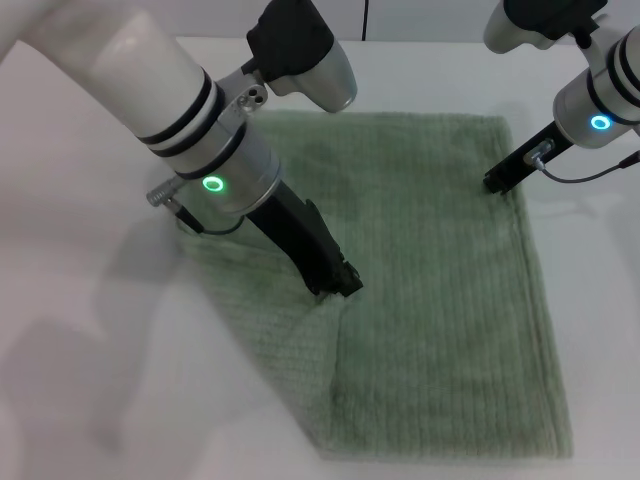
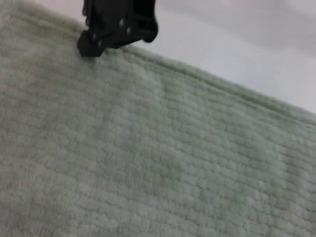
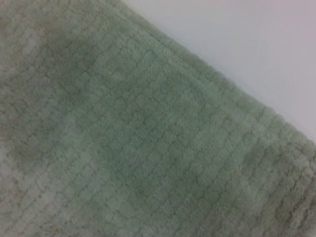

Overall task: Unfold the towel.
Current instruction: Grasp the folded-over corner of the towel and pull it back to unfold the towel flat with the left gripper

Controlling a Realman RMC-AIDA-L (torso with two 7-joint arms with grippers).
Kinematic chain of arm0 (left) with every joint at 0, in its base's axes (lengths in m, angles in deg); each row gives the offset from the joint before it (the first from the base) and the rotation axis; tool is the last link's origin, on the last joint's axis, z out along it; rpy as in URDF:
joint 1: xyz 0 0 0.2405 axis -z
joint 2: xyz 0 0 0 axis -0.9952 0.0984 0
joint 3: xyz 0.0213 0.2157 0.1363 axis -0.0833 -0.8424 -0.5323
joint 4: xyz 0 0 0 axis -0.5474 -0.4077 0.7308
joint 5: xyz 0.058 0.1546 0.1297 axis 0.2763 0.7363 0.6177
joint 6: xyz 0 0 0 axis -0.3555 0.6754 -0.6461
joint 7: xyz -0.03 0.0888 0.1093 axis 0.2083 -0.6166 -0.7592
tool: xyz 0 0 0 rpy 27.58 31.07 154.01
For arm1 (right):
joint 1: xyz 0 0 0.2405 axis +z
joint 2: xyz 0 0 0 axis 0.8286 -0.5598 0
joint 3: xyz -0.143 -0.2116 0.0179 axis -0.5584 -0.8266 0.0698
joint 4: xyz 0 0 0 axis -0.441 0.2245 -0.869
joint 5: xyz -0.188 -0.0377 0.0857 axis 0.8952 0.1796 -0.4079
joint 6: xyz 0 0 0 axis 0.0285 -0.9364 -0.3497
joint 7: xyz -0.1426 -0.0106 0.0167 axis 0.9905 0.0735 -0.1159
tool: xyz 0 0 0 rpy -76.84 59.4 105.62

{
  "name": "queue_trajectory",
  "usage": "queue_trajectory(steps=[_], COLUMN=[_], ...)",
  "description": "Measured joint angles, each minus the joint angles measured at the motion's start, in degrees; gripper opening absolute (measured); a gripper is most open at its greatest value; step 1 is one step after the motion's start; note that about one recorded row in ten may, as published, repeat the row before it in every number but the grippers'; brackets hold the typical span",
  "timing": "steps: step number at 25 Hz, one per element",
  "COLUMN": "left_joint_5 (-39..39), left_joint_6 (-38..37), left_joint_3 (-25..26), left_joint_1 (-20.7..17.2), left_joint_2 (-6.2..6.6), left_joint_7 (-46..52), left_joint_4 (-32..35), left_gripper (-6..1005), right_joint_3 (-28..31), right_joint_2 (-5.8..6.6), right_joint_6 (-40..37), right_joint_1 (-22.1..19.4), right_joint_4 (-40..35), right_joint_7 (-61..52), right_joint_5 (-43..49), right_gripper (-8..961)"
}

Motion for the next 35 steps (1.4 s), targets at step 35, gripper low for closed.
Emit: queue_trajectory(steps=[35], left_joint_5=[14.5], left_joint_6=[-15.08], left_joint_3=[9.63], left_joint_1=[-2.03], left_joint_2=[0.25], left_joint_7=[-0.38], left_joint_4=[14.23], left_gripper=[60], right_joint_3=[0.11], right_joint_2=[0.18], right_joint_6=[-0.28], right_joint_1=[0.0], right_joint_4=[0.16], right_joint_7=[0.19], right_joint_5=[0.1], right_gripper=[-1])
